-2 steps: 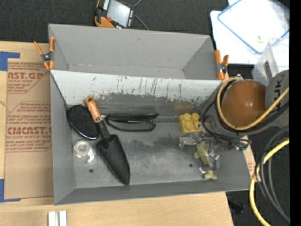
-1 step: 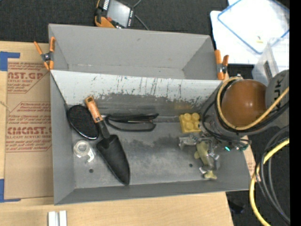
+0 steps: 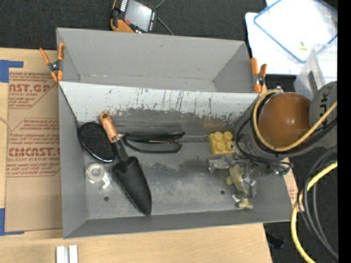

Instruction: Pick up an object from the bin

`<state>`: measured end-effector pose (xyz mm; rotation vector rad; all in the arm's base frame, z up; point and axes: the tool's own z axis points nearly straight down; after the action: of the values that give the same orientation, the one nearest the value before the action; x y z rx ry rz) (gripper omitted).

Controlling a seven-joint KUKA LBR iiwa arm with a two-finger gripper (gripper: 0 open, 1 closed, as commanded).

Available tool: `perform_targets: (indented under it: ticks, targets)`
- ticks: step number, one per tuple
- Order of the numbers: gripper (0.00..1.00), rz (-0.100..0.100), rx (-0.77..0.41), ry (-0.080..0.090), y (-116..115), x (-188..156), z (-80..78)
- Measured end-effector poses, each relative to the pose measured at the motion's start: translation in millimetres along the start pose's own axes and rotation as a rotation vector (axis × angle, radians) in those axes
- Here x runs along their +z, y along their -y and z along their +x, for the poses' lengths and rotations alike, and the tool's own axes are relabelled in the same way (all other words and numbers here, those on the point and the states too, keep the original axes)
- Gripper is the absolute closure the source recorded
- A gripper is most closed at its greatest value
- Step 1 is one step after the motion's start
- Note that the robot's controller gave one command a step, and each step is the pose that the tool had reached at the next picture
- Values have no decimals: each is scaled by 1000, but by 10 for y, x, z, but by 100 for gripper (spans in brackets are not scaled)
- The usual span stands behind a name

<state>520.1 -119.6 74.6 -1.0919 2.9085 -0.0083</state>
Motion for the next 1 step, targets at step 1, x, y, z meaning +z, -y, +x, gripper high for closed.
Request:
perform_targets:
  ticks: [1]
  targets:
    - [0, -3, 9, -1, 17, -73, 14]
